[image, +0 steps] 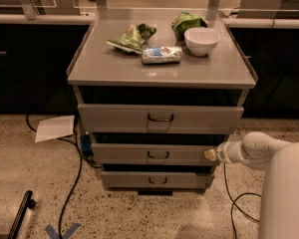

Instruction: Close middle drawer

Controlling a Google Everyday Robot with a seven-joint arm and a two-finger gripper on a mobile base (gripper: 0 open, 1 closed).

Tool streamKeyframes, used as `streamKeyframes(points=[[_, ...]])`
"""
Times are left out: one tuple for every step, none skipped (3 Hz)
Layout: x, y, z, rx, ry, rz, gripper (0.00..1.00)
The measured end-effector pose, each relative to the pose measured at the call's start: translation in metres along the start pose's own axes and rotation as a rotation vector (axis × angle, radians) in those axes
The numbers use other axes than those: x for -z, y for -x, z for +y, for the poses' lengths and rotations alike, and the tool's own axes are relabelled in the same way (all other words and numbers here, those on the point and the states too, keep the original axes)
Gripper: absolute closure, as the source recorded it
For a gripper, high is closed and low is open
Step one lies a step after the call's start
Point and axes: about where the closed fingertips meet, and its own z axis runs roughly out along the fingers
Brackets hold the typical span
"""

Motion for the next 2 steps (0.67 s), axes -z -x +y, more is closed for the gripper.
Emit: streamKeyframes(points=[[0.0017,-0.0007,-0.005,-0.016,-0.007,-0.017,1.0],[-0.0002,-0.0041,-0.0059,-0.039,-0.005,-0.025,1.0]])
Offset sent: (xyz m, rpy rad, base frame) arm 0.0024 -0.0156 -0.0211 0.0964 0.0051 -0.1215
